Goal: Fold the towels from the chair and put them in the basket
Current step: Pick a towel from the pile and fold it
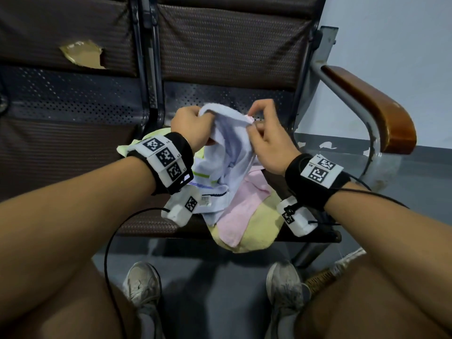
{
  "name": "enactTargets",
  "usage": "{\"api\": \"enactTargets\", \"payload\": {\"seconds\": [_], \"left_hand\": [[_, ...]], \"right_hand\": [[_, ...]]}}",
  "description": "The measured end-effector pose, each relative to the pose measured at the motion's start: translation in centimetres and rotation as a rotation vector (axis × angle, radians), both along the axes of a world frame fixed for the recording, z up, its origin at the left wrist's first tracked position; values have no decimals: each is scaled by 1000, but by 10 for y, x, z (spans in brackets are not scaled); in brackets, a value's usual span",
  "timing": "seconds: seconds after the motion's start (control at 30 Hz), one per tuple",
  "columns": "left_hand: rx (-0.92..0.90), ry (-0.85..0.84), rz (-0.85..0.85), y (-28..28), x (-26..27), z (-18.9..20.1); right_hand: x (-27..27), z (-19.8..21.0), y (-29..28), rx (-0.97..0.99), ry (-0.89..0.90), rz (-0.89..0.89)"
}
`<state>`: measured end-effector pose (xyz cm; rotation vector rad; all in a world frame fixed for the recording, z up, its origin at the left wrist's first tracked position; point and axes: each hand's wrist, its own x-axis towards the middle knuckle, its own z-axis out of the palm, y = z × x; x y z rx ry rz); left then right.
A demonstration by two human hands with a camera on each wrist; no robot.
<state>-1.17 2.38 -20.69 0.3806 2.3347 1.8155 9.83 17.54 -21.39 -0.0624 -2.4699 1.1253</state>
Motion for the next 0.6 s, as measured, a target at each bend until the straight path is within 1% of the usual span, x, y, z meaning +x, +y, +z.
{"api": "enactTargets", "payload": {"seconds": [0.1,0.13,0.17,0.23,0.27,0.3,0.33,0.37,0.43,0.47,0.5,0.53,0.6], "left_hand": [[130,-92,-3,2,-2,5],[163,-110,4,3,-1,7],[185,-119,13,3,-1,9],[221,-120,18,3,2,13],[242,-124,9,3,3,15],[266,-133,0,3,4,17],[285,-140,1,3,5,17],[292,-142,13,3,4,17],[284,-126,41,3,3,17],[287,-126,49,3,2,17],[293,-130,49,3,2,17],[296,-133,44,3,2,17],[293,-141,35,3,5,18]], "right_hand": [[-1,-4,-3,234,-66,157],[-2,-7,-3,321,-127,187],[-2,-11,-2,404,-224,194],[-2,-19,1,523,-450,152],[-3,-23,3,534,-513,103],[-4,-26,4,521,-528,40],[-5,-27,5,493,-499,-31],[-8,-25,7,456,-424,-115],[-13,-17,9,341,-203,-273],[-15,-12,10,259,-101,-311],[-15,-8,10,191,-38,-317],[-15,-6,7,155,-26,-295],[-14,-8,-2,196,-127,-189]]}}
